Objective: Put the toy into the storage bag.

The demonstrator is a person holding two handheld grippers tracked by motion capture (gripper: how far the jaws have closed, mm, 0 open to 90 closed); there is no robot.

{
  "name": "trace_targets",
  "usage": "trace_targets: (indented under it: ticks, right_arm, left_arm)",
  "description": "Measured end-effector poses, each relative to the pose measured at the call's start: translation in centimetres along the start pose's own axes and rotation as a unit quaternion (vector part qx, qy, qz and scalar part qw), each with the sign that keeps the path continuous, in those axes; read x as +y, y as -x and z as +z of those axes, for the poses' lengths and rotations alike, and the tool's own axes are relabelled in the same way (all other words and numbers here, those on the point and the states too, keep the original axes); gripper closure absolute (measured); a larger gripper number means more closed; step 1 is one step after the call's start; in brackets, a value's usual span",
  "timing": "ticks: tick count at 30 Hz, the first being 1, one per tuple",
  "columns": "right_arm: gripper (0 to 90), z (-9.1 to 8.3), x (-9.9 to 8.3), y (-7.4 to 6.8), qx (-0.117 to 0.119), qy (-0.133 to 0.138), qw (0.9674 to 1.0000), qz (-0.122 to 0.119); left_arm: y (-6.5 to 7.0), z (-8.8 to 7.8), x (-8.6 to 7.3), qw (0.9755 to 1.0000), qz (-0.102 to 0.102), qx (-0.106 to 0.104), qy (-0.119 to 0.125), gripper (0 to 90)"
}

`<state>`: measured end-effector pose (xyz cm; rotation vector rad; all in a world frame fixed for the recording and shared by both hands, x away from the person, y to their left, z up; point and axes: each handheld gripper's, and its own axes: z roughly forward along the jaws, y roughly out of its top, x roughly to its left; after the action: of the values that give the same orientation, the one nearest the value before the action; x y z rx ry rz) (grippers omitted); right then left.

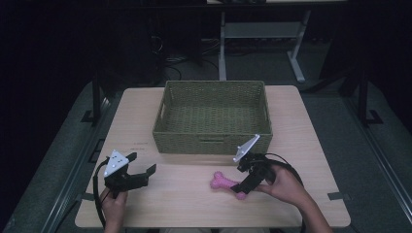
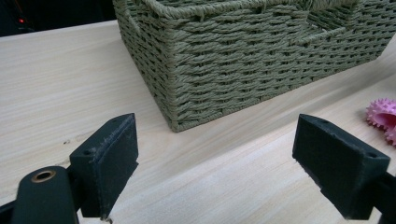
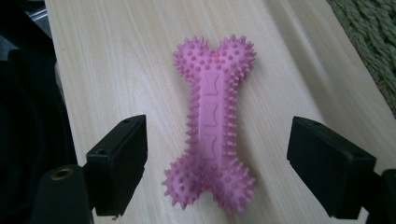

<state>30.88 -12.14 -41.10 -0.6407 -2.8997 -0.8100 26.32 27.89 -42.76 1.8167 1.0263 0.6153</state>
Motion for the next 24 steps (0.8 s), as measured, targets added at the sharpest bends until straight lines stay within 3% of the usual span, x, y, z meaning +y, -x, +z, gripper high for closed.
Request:
trace_targets:
  ticks: [11,24]
  right_arm:
    - [23.2,1.7,1.4,-0.3,-0.001,-0.031,0.9995,-0.013]
    - [34.8,3.4,1.7,-0.5,-0.002,-0.064,0.9978,-0.020]
  left_arm:
    - [0.0,-0.1,0.0,1.0000,-0.003,-0.001,0.003,13.9]
    - [-0.1,-0.1,0.0,1.0000,-0.002,0.000,0.002,13.8]
